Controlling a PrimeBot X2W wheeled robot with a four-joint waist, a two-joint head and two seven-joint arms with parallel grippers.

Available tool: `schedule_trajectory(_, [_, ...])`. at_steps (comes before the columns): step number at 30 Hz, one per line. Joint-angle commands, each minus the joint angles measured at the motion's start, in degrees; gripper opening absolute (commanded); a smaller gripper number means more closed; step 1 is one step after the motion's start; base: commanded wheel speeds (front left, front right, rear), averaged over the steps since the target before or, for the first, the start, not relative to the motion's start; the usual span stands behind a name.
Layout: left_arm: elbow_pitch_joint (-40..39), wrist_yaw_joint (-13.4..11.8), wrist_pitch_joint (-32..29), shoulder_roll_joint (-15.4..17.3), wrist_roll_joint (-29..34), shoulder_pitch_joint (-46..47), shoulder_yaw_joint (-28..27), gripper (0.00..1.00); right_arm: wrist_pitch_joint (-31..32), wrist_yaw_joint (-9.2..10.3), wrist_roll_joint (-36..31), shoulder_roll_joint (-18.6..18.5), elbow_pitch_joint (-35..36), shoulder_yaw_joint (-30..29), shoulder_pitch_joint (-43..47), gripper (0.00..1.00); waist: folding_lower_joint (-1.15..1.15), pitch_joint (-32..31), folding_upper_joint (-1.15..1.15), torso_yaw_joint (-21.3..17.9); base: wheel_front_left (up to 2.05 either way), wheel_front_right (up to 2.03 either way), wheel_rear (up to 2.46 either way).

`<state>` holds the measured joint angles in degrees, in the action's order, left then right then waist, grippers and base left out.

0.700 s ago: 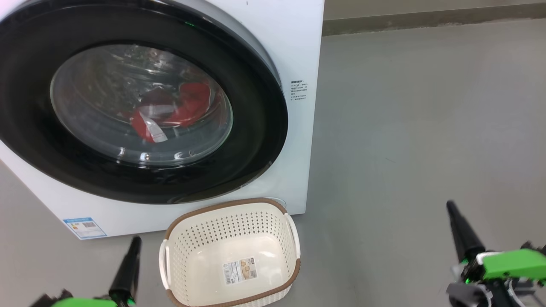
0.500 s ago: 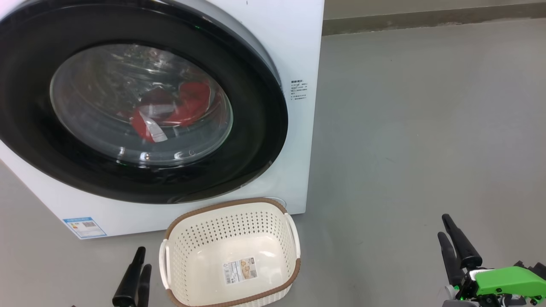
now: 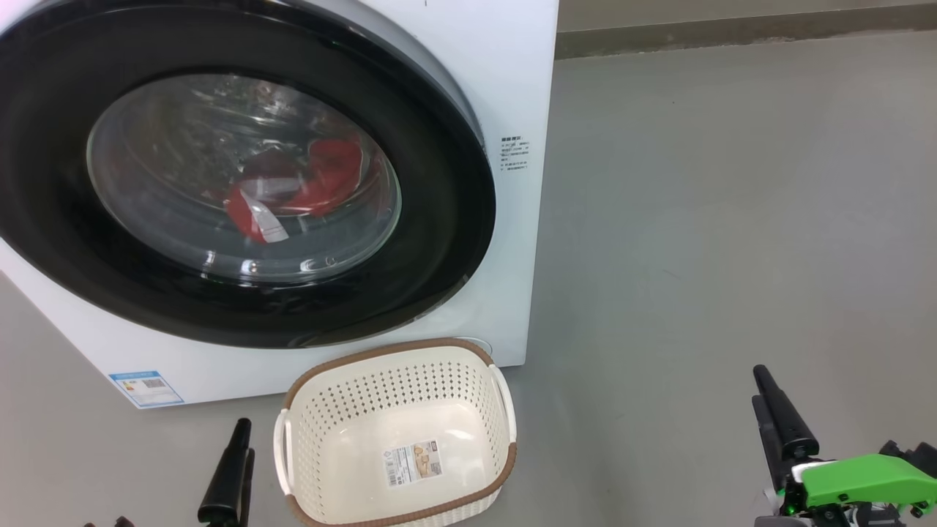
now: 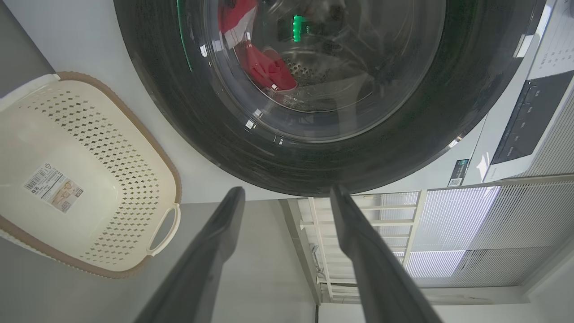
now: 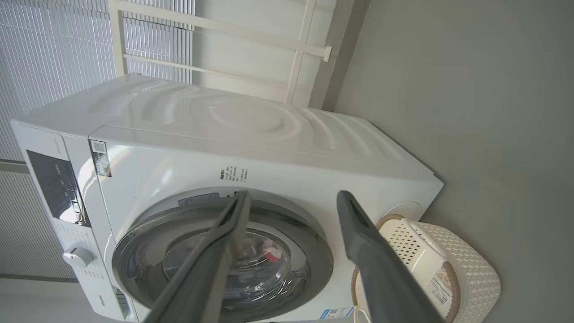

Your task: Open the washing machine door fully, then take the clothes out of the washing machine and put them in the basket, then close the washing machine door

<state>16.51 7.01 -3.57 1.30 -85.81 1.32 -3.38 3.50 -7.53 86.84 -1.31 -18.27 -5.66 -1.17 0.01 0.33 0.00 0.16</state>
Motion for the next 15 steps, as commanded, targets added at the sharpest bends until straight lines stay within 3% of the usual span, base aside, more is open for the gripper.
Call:
schedule_trajectory(1, [-2.0, 0.1, 0.7, 0.9, 1.9, 0.7, -0.1, 1.00, -0.6, 0.01, -2.0, -0.8, 1.9, 0.4, -0.7, 1.00, -0.01, 0.0, 0.00, 0.0, 0.00, 0.00, 0.00])
schedule_trajectory(15, [-3.9, -0.8, 3.2, 0.9, 16.6, 0.0, 0.3, 1.00, -3.1, 0.01, -14.0, -1.2, 2.1, 2.0, 0.0, 1.00, -0.01, 0.3, 0.00, 0.2, 0.00, 0.00, 0.00])
